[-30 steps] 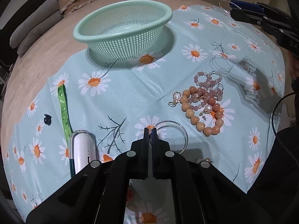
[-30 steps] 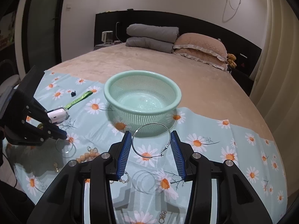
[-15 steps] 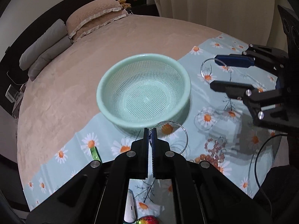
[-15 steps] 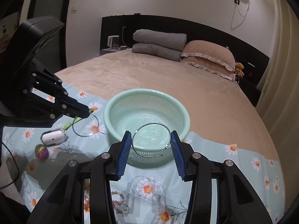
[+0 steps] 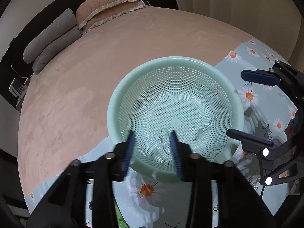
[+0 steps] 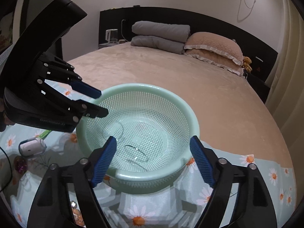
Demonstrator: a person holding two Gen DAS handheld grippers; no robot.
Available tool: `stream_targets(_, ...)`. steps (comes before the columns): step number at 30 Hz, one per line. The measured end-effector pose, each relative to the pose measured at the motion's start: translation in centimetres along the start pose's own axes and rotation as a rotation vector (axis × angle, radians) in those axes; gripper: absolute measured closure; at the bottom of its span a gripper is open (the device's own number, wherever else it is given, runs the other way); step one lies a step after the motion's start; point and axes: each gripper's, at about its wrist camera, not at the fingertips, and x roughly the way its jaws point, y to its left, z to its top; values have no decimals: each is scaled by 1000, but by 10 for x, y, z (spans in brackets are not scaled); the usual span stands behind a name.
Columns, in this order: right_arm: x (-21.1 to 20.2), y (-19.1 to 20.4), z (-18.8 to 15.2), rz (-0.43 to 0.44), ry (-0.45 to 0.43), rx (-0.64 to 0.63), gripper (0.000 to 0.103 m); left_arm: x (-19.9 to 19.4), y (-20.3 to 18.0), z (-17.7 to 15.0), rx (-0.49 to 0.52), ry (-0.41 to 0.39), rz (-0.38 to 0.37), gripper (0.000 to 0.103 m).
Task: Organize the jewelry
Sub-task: 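Open the right gripper to drop the hoop earring into the basket, then move both grippers back toward the remaining earrings on the sheet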
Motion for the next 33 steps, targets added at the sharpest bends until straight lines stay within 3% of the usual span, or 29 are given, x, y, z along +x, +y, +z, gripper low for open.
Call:
stream_targets(3,-5,2,-3,-27,4,-36,19,-9,0,-9,15,-16,18,36)
stream_targets(5,-10,1,-5,-39,9,-45,18,-18,0,-13,21,-32,37,17)
stream_targets(8,-22,-1,-8,-42,8,-52,18,-31,-4,-21,49,-49,45,9)
stream_targets(18,-58,4,-21,-57,24,-79,17,-60,-34,-57,168,-32,78,6)
stream_targets(22,-82,5,-31,-66,14,-87,17,-72,-44,-79,179,-25,57,6)
stream_targets(26,-105,1,-48,-84,12,-60,17,-78,-54,-103,187,-13,69,6)
stream_targets(33,-123,0,-100,-75,55,-12,17,-83,-67,-160,161,-16,5,6)
